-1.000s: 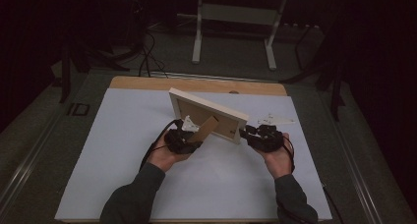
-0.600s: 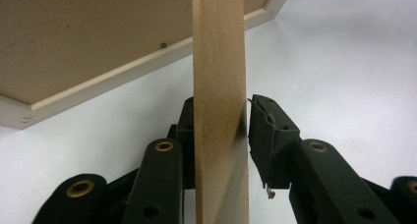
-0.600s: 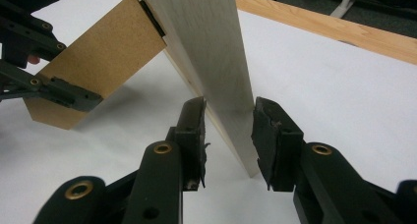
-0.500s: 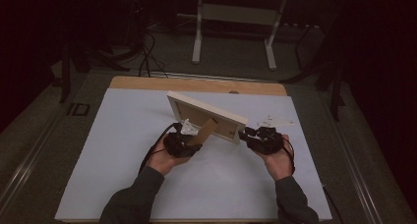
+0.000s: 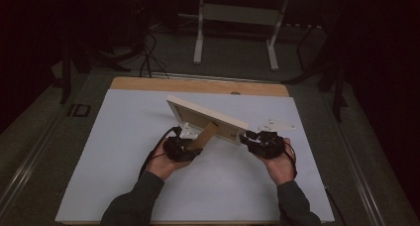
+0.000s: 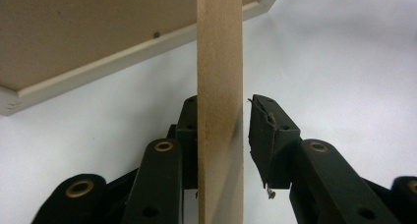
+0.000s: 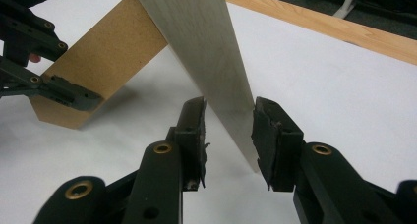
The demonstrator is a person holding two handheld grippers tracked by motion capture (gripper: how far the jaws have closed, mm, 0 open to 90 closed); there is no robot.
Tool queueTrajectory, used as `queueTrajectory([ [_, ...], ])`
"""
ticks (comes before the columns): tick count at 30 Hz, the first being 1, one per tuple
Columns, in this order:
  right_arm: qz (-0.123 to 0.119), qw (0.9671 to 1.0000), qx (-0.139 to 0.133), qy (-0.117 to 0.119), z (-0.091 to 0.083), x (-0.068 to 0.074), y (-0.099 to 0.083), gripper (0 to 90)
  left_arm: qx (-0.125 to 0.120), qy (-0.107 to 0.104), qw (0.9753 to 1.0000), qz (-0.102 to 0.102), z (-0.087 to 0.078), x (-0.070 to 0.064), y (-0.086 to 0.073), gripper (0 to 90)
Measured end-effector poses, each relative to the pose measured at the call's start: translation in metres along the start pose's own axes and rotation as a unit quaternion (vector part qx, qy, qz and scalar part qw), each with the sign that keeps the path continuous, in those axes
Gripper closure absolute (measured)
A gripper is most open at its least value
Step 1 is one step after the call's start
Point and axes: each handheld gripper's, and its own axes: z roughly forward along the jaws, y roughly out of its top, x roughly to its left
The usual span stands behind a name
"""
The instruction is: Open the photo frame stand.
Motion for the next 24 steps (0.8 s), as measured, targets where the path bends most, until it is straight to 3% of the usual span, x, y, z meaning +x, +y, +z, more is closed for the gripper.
queueTrajectory([
  [24, 0.004, 1.0000, -0.007, 0.000, -0.002, 0.001, -0.006, 67.2, -0.017, -0.003, 0.9996, -0.023, -0.012, 0.000, -0.024, 61.5],
])
